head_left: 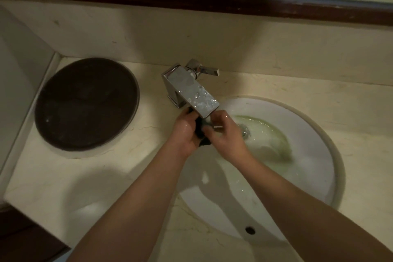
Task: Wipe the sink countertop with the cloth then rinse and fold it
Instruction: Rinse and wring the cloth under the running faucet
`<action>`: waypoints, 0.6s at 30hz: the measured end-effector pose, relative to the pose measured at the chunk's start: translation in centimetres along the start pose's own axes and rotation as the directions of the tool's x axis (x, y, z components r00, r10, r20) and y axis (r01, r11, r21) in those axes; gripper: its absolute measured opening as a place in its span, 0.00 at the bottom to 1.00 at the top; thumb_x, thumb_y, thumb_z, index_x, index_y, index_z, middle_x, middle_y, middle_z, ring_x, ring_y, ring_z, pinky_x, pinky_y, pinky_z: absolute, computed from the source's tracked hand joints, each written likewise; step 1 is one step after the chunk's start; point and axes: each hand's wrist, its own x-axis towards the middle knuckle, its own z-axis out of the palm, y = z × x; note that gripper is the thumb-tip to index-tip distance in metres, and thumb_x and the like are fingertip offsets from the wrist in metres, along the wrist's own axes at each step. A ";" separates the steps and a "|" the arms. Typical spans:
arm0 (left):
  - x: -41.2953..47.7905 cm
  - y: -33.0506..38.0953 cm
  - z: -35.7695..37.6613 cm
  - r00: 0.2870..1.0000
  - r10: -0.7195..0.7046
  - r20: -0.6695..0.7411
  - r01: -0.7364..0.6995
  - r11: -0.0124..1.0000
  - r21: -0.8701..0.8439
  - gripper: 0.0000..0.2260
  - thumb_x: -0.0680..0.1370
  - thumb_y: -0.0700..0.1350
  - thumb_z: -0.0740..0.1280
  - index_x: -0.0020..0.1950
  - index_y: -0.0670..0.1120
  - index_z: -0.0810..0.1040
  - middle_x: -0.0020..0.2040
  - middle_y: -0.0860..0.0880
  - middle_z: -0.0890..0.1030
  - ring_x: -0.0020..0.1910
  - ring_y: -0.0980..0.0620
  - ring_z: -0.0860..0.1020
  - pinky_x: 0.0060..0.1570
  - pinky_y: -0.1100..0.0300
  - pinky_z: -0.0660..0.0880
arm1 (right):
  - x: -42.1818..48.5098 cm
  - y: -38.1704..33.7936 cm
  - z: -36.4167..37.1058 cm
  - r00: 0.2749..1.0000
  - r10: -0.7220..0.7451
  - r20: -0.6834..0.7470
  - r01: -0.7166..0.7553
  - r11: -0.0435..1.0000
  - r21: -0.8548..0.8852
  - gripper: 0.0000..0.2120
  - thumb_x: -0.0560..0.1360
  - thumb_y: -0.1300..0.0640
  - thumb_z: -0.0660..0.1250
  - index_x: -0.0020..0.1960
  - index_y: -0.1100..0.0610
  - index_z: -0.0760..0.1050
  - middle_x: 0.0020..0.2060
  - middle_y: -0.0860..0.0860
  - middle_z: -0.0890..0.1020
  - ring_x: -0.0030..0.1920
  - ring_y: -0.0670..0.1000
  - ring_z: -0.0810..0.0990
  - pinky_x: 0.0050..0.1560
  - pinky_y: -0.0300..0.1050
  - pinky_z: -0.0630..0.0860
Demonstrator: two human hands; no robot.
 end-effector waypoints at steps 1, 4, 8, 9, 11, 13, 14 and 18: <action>0.1 0.2 -0.2 0.999 0.035 0.024 -0.035 0.999 -0.014 0.10 0.75 0.42 0.65 0.55 0.43 0.76 0.42 0.45 0.83 0.41 0.45 0.82 0.38 0.54 0.78 | 0.3 0.1 -0.1 0.998 -0.010 -0.060 0.010 1.000 -0.006 0.07 0.72 0.58 0.72 0.45 0.51 0.73 0.39 0.47 0.80 0.40 0.41 0.78 0.40 0.28 0.70; -0.2 1.2 -0.7 0.997 0.058 0.056 -0.062 0.995 0.082 0.13 0.75 0.40 0.66 0.59 0.41 0.76 0.46 0.44 0.84 0.45 0.45 0.82 0.44 0.53 0.79 | 1.4 0.5 -1.5 0.988 0.094 -0.126 -0.085 0.994 0.073 0.06 0.77 0.60 0.66 0.41 0.55 0.75 0.34 0.50 0.78 0.35 0.42 0.75 0.38 0.34 0.69; -0.6 2.7 -0.9 0.999 -0.007 -0.039 0.020 0.931 0.365 0.12 0.76 0.46 0.68 0.59 0.44 0.79 0.51 0.45 0.85 0.49 0.45 0.84 0.44 0.55 0.78 | 2.4 0.2 -3.3 0.927 0.355 -0.118 -0.275 0.861 0.427 0.11 0.78 0.55 0.63 0.38 0.51 0.78 0.36 0.52 0.79 0.41 0.52 0.78 0.46 0.49 0.74; -0.6 2.9 -0.9 0.998 0.033 -0.059 -0.001 0.881 0.474 0.10 0.76 0.46 0.68 0.56 0.46 0.80 0.50 0.45 0.85 0.47 0.46 0.83 0.44 0.56 0.77 | 2.5 0.0 -3.6 0.927 0.357 -0.113 -0.280 0.862 0.424 0.12 0.78 0.56 0.63 0.37 0.51 0.78 0.35 0.52 0.79 0.41 0.53 0.77 0.45 0.50 0.74; -0.5 3.2 -0.8 0.981 0.180 -0.072 -0.093 0.764 0.638 0.06 0.76 0.42 0.68 0.53 0.46 0.80 0.48 0.46 0.84 0.43 0.53 0.82 0.42 0.61 0.76 | 2.4 -0.6 -4.2 0.959 0.266 -0.098 -0.218 0.913 0.346 0.11 0.77 0.56 0.64 0.37 0.50 0.77 0.34 0.52 0.77 0.40 0.53 0.77 0.43 0.50 0.74; -0.6 2.9 -0.6 0.955 0.296 -0.028 -0.197 0.701 0.685 0.11 0.75 0.32 0.65 0.53 0.43 0.79 0.44 0.45 0.82 0.37 0.60 0.82 0.34 0.70 0.73 | 2.3 -1.0 -4.4 0.981 0.179 -0.071 -0.146 0.933 0.328 0.10 0.76 0.58 0.64 0.37 0.52 0.76 0.34 0.53 0.77 0.37 0.52 0.76 0.40 0.47 0.73; -0.7 2.6 -0.4 0.946 0.324 -0.019 -0.221 0.686 0.693 0.13 0.73 0.28 0.63 0.53 0.41 0.79 0.44 0.42 0.83 0.38 0.58 0.82 0.33 0.70 0.73 | 2.3 -1.2 -4.5 0.989 0.138 -0.053 -0.114 0.940 0.322 0.09 0.76 0.59 0.64 0.37 0.52 0.76 0.34 0.54 0.78 0.36 0.53 0.76 0.39 0.46 0.73; -0.6 0.9 -0.3 0.924 0.367 0.108 -0.340 0.657 0.673 0.15 0.65 0.37 0.68 0.50 0.45 0.79 0.48 0.45 0.82 0.47 0.48 0.81 0.48 0.56 0.78 | 2.2 -2.2 -4.2 1.000 0.018 -0.007 -0.015 0.962 0.273 0.08 0.70 0.57 0.65 0.34 0.49 0.78 0.31 0.52 0.79 0.33 0.53 0.77 0.39 0.48 0.75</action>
